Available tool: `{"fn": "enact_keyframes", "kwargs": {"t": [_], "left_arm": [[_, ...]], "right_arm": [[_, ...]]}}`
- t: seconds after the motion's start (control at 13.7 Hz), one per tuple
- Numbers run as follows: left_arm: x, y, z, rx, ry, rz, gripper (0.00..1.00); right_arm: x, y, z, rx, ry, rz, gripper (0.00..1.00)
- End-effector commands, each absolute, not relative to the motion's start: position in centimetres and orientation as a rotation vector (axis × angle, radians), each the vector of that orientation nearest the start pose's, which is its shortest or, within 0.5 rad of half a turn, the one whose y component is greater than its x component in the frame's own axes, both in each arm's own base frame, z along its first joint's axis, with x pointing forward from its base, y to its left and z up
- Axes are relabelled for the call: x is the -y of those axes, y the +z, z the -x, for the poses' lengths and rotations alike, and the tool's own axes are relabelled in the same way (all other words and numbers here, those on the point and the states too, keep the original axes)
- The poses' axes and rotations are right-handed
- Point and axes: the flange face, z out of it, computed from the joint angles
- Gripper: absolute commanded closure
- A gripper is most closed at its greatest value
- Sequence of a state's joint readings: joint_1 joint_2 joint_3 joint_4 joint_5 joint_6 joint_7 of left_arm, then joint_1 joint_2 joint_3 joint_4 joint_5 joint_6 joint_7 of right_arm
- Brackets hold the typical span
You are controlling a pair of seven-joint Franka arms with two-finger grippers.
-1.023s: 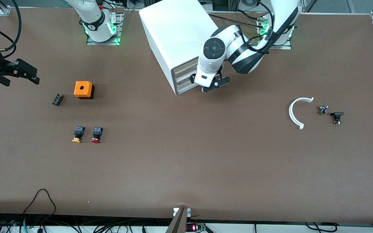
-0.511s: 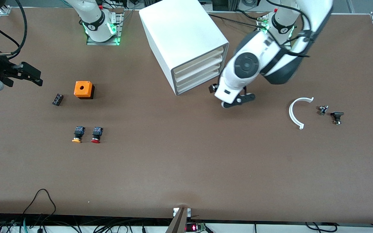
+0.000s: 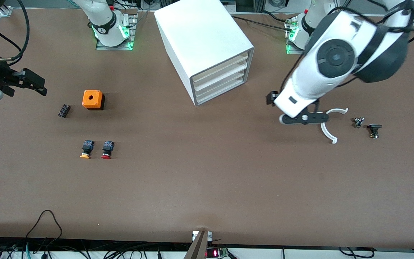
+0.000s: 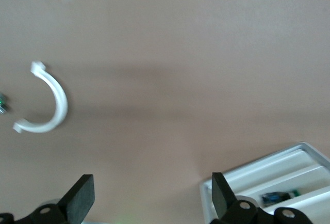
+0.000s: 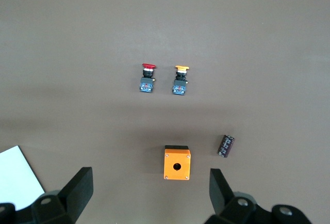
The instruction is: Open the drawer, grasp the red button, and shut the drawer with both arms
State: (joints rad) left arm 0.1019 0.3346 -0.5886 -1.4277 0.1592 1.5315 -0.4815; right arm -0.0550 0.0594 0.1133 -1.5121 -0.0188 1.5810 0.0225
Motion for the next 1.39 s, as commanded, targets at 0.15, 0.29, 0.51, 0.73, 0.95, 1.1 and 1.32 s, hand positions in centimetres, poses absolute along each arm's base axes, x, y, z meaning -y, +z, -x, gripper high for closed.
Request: {"fn": "enact_keyframes", "kwargs": {"t": [0.15,0.29,0.51,0.73,0.95,1.1,1.32], "left_arm": [[13.6,56.9,-58.5,-0.189,0.156,3.060,0.00],[9.6,57.8,-57.9,-0.199,0.154,3.118,0.00],[4.8,57.3,-56.7,-0.188,-0.016,3.164,0.00],[4.1,57.0,-55.7,-0.136,-0.026,3.169,0.00],[4.3,57.1,-56.2,-0.047,-0.068,3.174,0.00],[4.1,57.5,-55.4,-0.061,-0.001,3.163,0.00],[3.5,58.4,-55.2,-0.061,0.081,3.156,0.00]], "right_arm": [[-3.1,62.9,-57.4,0.076,-0.034,3.166,0.00],[-2.9,62.9,-57.4,0.055,-0.032,3.164,0.00],[-3.0,62.9,-57.4,0.052,-0.032,3.162,0.00],[-3.0,62.9,-57.4,0.052,-0.032,3.164,0.00],[-3.0,62.9,-57.4,0.050,-0.032,3.164,0.00],[-3.1,62.9,-57.4,0.052,-0.027,3.164,0.00],[-3.1,62.8,-57.4,0.067,-0.024,3.165,0.00]]}}
